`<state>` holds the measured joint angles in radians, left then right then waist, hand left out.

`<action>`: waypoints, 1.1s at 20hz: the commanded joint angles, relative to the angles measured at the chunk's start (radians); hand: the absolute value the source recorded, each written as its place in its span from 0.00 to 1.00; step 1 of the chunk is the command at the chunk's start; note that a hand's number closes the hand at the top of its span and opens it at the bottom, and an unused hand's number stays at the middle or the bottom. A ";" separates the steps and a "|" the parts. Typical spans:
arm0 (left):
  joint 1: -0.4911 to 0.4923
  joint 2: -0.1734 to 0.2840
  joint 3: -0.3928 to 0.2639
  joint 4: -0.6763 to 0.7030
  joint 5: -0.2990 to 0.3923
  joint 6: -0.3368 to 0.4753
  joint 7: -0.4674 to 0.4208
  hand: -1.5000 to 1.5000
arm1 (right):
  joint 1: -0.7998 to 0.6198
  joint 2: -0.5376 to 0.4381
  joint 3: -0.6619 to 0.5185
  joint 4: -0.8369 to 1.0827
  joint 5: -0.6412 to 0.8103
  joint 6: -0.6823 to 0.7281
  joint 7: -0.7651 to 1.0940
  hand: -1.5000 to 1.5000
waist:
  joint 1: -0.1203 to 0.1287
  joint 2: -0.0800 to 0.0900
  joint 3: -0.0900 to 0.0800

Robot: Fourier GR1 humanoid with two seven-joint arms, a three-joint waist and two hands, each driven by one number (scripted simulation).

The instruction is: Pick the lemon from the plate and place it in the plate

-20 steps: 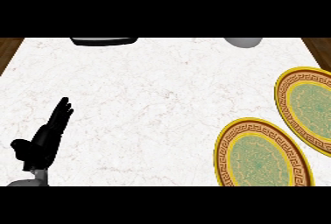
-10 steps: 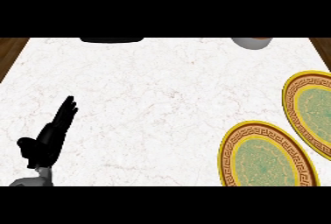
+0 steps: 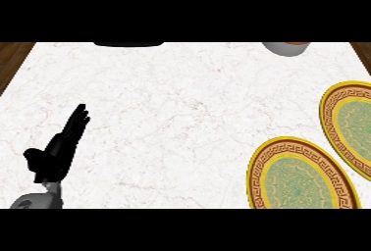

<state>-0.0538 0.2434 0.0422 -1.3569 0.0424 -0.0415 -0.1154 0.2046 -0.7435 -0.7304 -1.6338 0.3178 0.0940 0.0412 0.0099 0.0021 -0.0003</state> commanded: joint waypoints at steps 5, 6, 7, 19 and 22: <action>0.033 0.039 0.042 -0.009 0.019 -0.055 -0.024 0.50 | -0.308 0.017 0.224 0.182 0.136 -0.073 0.101 1.00 | 0.011 0.001 0.000; -0.004 -0.008 0.010 -0.019 -0.005 -0.015 0.009 0.50 | -0.298 0.081 0.274 0.209 0.191 -0.139 0.032 1.00 | 0.005 0.001 0.001; -0.022 -0.046 -0.011 -0.010 -0.035 0.024 0.024 0.50 | -0.293 0.063 0.247 0.217 0.168 -0.088 0.045 1.00 | -0.004 -0.001 0.000; -0.013 -0.022 0.027 -0.028 -0.019 -0.019 0.033 0.50 | -0.576 0.117 0.223 0.592 0.153 -0.233 0.103 0.00 | -0.003 -0.001 0.001; 0.022 -0.022 0.034 0.013 -0.039 -0.023 -0.031 0.50 | -0.631 0.143 0.231 0.630 0.138 -0.265 0.117 0.00 | -0.003 -0.001 0.000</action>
<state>-0.0622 0.2203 0.0649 -1.3558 0.0156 -0.0590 -0.1070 -0.3806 -0.5945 -0.4823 -1.0705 0.4869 -0.1614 0.1680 0.0099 0.0022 0.0005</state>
